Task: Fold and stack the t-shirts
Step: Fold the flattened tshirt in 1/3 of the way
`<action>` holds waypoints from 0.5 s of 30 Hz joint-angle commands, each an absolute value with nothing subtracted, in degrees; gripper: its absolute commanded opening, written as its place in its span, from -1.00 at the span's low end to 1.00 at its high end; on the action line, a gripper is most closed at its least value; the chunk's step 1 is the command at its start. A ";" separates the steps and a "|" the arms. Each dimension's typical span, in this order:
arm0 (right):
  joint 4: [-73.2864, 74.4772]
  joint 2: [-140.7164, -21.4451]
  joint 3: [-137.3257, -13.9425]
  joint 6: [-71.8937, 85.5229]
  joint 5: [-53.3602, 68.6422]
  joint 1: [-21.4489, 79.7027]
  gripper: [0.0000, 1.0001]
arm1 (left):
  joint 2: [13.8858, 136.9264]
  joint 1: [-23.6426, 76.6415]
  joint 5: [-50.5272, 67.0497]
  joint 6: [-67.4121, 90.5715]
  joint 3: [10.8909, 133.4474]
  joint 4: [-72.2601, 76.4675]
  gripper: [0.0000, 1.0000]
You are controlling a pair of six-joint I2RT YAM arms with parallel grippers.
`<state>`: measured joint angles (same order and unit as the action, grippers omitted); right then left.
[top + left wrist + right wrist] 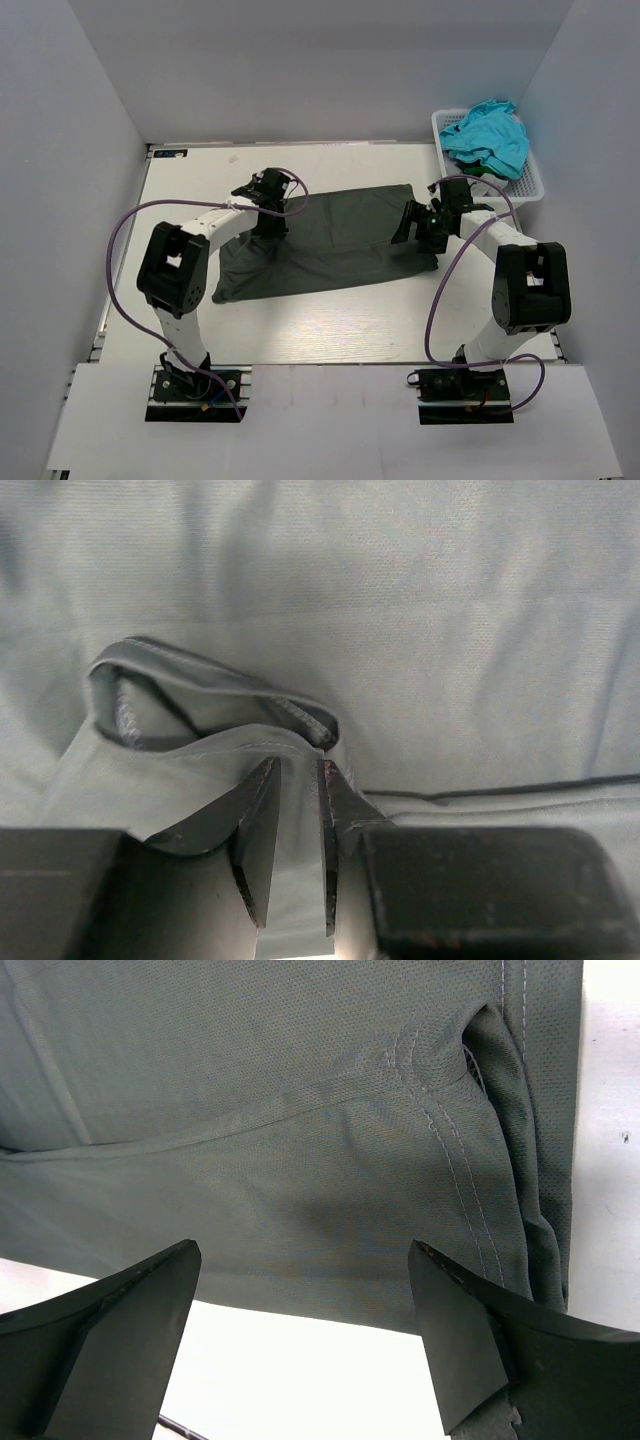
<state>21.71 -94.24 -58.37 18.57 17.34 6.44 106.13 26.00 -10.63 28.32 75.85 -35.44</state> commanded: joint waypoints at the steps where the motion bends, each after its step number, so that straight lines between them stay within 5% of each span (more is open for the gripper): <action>1: 21.88 -93.52 -58.71 17.49 18.54 6.15 0.81 | 108.36 26.10 -8.44 27.43 78.13 -35.15 -0.35; 7: 21.88 -93.60 -58.89 17.31 18.63 6.15 0.81 | 109.95 26.10 -7.91 27.42 79.28 -35.86 -0.33; 15: 21.62 -94.66 -59.41 17.49 19.60 6.24 0.81 | 107.50 26.10 -7.39 26.64 79.28 -34.19 -0.99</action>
